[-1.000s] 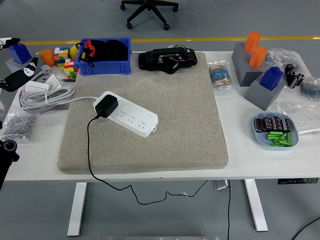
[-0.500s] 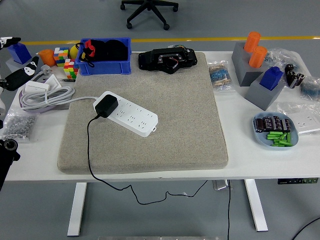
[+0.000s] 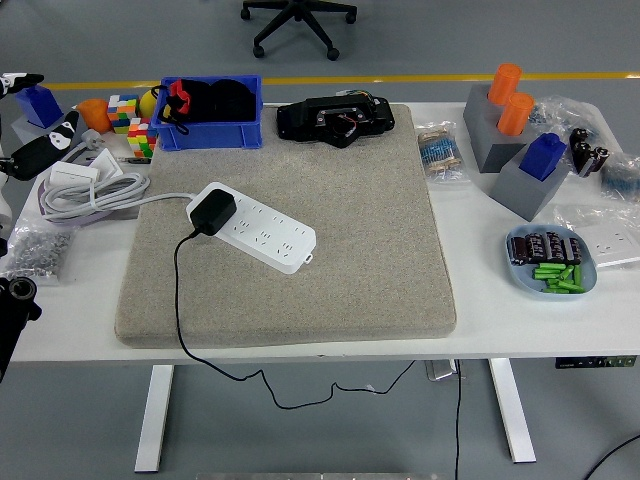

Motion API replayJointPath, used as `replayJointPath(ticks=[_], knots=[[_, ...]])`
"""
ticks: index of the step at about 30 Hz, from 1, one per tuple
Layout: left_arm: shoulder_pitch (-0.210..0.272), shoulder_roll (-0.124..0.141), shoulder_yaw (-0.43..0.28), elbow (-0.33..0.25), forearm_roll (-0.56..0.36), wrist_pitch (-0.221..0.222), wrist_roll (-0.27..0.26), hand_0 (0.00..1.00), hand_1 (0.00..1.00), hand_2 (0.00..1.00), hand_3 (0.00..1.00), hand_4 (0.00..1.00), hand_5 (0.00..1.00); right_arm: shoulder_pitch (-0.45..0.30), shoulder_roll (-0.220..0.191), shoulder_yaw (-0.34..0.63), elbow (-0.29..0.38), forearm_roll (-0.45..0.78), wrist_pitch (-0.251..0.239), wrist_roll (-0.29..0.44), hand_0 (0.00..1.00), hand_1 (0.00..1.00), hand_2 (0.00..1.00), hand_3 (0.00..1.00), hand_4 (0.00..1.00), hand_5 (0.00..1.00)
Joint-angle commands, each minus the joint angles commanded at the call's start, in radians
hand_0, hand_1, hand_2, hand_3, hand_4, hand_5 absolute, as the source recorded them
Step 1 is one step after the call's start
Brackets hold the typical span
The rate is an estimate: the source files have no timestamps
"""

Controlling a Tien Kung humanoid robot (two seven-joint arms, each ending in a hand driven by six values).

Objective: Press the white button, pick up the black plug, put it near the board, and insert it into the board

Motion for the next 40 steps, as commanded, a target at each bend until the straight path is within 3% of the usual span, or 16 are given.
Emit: replayJointPath(ticks=[22, 28, 29, 40], knots=[[0.003, -0.001, 0.005, -0.001, 0.001, -0.005, 0.005, 0.83, 0.791, 0.737, 0.68, 0.784, 0.201, -0.005, 0.006, -0.007, 0.0, 0.002, 0.0, 0.0, 0.703, 0.623, 0.637, 0.608, 0.612, 0.311], [0.003, -0.001, 0.005, -0.003, -0.002, -0.002, 0.003, 0.83, 0.791, 0.737, 0.674, 0.784, 0.201, -0.007, 0.004, -0.006, -0.002, 0.001, 0.0, -0.001, 0.703, 0.623, 0.637, 0.608, 0.623, 0.332], [0.003, -0.001, 0.005, -0.003, -0.002, -0.002, 0.003, 0.83, 0.791, 0.74, 0.675, 0.785, 0.201, -0.006, 0.004, -0.006, -0.002, 0.001, 0.0, -0.001, 0.704, 0.623, 0.637, 0.61, 0.648, 0.376], [0.0, -0.004, 0.005, -0.002, -0.002, -0.004, 0.005, 0.83, 0.791, 0.74, 0.678, 0.784, 0.202, 0.003, 0.0, -0.011, 0.0, 0.005, -0.002, 0.0, 0.703, 0.623, 0.637, 0.61, 0.649, 0.377]])
